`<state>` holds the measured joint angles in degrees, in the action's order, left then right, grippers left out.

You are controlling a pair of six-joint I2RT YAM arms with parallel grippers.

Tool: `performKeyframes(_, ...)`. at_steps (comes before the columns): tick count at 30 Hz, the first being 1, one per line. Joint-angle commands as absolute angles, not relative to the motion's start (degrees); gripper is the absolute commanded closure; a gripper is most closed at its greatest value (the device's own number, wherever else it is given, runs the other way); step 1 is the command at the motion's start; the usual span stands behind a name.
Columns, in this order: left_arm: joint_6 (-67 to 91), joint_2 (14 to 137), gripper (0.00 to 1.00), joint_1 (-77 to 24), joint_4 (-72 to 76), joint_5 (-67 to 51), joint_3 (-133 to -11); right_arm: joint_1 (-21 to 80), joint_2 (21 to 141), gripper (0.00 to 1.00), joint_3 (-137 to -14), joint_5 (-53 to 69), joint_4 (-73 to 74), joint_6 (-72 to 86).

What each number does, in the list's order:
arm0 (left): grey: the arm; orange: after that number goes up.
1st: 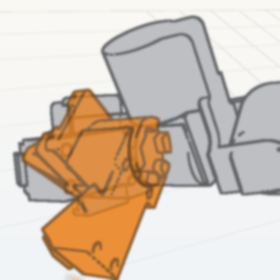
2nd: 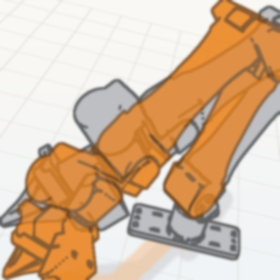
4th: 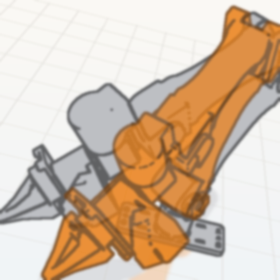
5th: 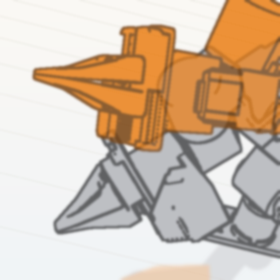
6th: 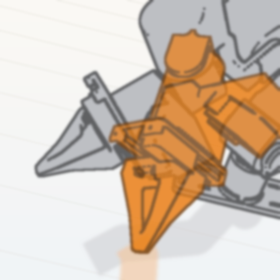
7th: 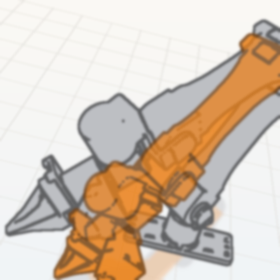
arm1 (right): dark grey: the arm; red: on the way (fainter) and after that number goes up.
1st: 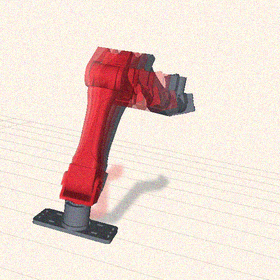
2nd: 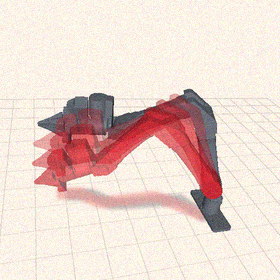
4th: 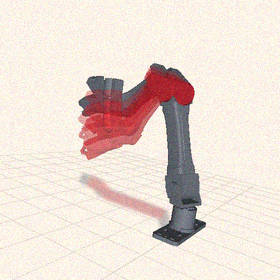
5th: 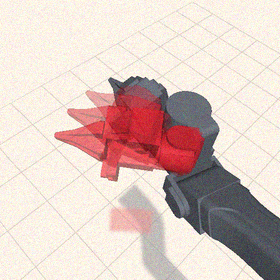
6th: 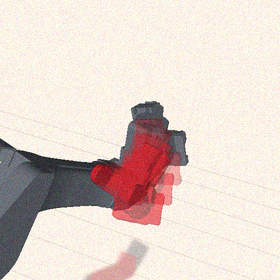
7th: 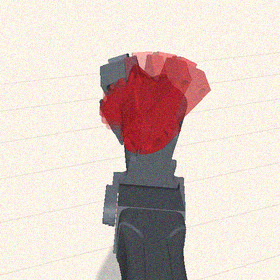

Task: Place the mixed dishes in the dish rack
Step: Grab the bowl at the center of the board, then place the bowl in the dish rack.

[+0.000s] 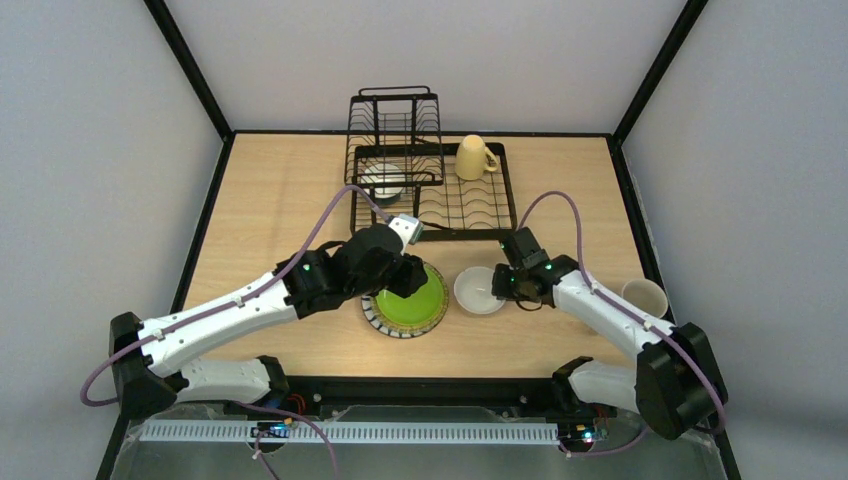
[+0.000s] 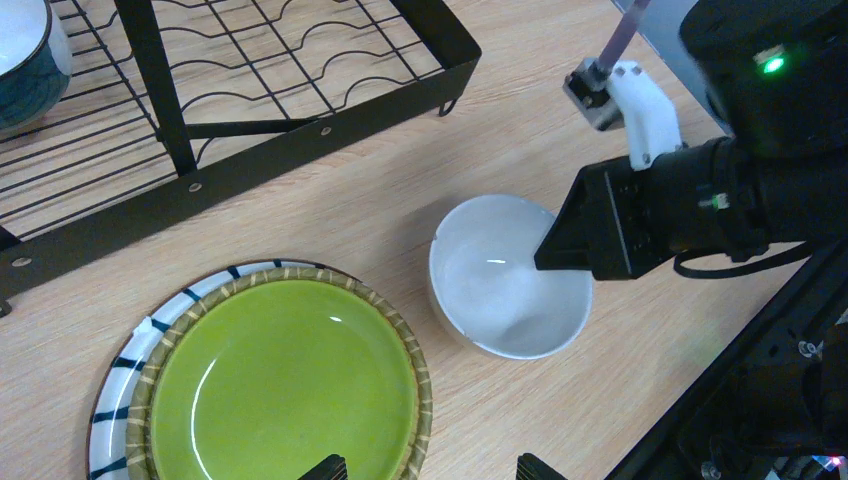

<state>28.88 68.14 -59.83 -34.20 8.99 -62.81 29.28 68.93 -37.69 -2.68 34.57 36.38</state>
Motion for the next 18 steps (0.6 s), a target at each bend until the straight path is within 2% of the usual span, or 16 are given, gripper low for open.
performKeyframes(1, 28.6, 67.7, 0.02, -60.1, -34.2, 8.5, -64.6, 29.4, 66.0, 1.00, -45.0, -3.2, 37.6, 36.5)
performKeyframes(7, 28.2, 67.8, 0.02, -60.1, -36.3, 8.0, -68.3, 29.4, 67.1, 1.00, -54.9, -5.0, 41.1, 35.2)
performKeyframes(18, 28.2, 66.2, 0.02, -60.2, -39.4, 8.4, -71.9, 29.4, 76.7, 1.00, -68.4, -8.5, 41.2, 32.6)
